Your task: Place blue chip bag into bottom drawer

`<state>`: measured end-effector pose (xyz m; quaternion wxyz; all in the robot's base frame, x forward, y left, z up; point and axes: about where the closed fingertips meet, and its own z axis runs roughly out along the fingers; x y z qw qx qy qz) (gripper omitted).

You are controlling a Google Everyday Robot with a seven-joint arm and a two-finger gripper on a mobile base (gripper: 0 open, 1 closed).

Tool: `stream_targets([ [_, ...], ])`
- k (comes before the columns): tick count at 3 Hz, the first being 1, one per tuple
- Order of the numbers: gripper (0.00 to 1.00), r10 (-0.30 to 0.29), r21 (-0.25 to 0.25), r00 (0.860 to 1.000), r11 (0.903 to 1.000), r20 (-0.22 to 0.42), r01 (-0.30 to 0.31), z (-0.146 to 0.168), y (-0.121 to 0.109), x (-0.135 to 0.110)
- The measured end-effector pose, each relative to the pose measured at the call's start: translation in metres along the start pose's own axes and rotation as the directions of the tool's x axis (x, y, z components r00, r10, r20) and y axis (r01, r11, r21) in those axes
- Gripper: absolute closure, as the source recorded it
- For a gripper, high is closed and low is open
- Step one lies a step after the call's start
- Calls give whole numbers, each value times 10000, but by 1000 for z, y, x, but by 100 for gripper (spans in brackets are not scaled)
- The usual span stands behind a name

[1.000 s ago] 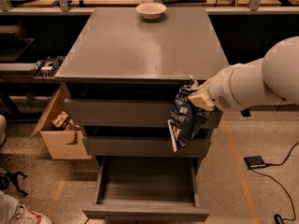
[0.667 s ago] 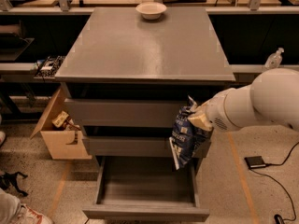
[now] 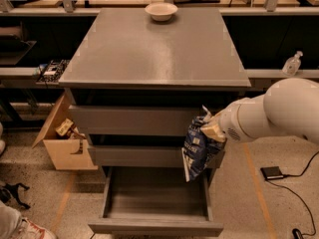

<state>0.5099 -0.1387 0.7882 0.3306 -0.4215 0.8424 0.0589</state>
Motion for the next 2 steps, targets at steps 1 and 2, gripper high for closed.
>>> stream_targets([
  [1,100,853,-213,9959,9961,-305,-860,42,-4,39],
  [2,100,1909,-489,9802,9799,-528,-1935,99,-2,84],
])
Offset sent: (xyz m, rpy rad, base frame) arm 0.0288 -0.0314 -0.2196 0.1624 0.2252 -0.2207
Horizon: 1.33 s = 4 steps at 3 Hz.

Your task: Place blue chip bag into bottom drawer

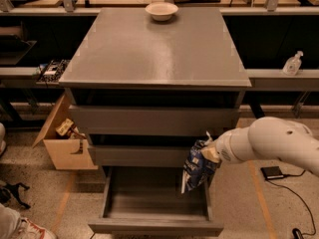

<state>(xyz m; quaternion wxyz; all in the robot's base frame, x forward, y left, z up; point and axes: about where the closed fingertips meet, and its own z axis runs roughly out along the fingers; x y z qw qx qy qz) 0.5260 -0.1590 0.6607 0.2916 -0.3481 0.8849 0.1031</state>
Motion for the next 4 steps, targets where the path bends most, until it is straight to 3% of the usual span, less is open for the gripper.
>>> stream_targets([
  [1,100,871,-350,9959,9955,-242,-879,58,-5,37],
  [2,100,1818,-922,9828,9786,-321,-1841,112,-4,72],
  [3,100,2000,-1178,9785,9717,-502,-2047,128,4,85],
  [4,100,2000,-1179,9785,9717,-503,-2047,128,4,85],
])
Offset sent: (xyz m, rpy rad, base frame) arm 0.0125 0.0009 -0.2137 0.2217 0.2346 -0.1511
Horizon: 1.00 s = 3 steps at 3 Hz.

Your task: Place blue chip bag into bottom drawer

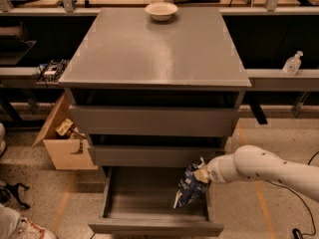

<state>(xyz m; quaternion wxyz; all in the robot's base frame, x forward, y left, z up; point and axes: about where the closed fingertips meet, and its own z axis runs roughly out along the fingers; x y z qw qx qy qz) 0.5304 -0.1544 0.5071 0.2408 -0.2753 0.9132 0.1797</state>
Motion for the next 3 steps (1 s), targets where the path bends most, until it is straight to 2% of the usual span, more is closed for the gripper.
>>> stream_targets([
  [1,100,275,211,9993,9994,-250,-270,10,-8,12],
  [2,100,925,268,9957,9953,67,-927,34,-27,31],
  [3,100,1690,18,9843,9856,517,-1694,69,-46,58],
])
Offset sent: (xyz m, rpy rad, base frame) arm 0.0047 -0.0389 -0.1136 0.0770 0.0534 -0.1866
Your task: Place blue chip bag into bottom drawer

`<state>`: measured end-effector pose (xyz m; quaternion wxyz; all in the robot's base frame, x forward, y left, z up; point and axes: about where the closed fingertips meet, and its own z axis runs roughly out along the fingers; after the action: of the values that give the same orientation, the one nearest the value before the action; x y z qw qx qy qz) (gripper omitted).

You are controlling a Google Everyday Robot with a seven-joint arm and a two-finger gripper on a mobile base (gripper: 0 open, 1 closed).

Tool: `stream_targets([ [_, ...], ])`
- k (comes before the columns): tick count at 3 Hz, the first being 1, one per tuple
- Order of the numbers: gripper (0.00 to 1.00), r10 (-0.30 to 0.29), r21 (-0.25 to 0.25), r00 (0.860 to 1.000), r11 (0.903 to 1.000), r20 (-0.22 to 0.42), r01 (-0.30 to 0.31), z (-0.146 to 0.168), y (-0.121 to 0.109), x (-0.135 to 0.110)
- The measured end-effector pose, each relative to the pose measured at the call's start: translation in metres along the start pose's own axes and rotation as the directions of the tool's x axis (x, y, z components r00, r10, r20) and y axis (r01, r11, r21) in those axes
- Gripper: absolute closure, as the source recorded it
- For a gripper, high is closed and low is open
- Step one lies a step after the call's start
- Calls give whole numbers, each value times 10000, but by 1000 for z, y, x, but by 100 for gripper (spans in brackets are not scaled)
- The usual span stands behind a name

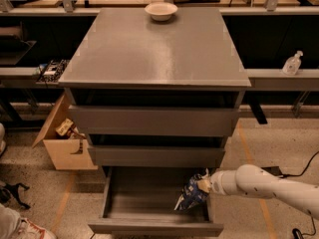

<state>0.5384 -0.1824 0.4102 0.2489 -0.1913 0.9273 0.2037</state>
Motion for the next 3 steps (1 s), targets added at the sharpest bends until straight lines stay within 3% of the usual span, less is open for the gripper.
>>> stream_targets([
  [1,100,803,-405,9966,9960,168,-796,35,-16,29],
  [3,100,1801,-1715,9834,9698,233,-1735,91,-13,61],
])
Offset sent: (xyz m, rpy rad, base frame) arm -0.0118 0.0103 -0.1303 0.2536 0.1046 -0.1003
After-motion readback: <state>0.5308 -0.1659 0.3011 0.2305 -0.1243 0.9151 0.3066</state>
